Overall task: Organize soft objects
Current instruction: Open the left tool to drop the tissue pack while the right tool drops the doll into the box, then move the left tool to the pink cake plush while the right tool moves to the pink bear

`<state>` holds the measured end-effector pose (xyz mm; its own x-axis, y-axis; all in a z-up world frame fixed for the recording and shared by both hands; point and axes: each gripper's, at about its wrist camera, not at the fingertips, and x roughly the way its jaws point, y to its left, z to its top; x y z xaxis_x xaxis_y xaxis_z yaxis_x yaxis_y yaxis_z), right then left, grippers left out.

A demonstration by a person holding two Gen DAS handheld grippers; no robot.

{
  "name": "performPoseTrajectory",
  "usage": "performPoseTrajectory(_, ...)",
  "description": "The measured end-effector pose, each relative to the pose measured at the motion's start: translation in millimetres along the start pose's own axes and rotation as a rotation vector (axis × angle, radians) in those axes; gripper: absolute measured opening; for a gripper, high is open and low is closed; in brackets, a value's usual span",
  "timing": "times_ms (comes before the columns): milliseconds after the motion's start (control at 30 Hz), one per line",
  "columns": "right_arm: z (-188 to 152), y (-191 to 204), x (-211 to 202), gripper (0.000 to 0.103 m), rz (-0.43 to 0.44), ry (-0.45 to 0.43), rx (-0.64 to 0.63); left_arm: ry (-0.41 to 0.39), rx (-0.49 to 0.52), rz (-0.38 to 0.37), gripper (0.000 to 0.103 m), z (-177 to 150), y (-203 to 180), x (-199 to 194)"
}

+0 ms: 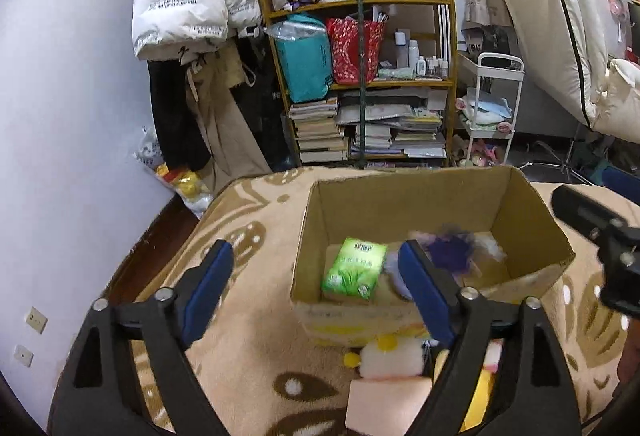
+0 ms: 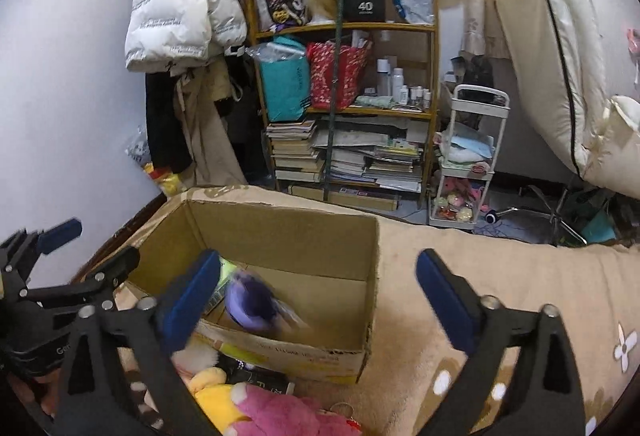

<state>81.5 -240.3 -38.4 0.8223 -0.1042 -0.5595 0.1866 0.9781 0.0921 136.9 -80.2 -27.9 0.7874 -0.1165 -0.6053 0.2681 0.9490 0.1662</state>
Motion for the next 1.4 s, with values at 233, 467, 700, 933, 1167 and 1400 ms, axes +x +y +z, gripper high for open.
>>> performPoseTrajectory(233, -4.1, -6.9, -24.3, 0.103, 0.023, 0.007, 0.043, 0.013, 0.02, 0.051, 0.096, -18.9, 7.1, -15.2)
performPoseTrajectory(467, -8.6, -1.1, -57.7, 0.103, -0.025, -0.021, 0.001, 0.017, 0.018, 0.049, 0.097, -27.6, 8.9, -40.9)
performPoseTrajectory(700, -15.6, -2.3, -79.5, 0.103, 0.016, 0.007, 0.026, 0.062, 0.006, 0.053, 0.097, -48.6, 13.4, -60.6)
performPoseTrajectory(933, -30.3, 5.9, -87.2, 0.103, 0.025, 0.042, 0.008, 0.086, -0.049, 0.038, 0.097, -55.4, 24.6, -72.2)
performPoseTrajectory(1167, -37.2, 8.6, -82.7, 0.103, 0.019, 0.067, 0.006, 0.119, -0.06, 0.031, 0.097, -58.9, 26.8, -65.5)
performPoseTrajectory(1400, -41.1, 6.1, -67.7, 0.103, 0.009, 0.103, 0.018, 0.143, -0.062, 0.008, 0.097, -59.7, 24.0, -57.3)
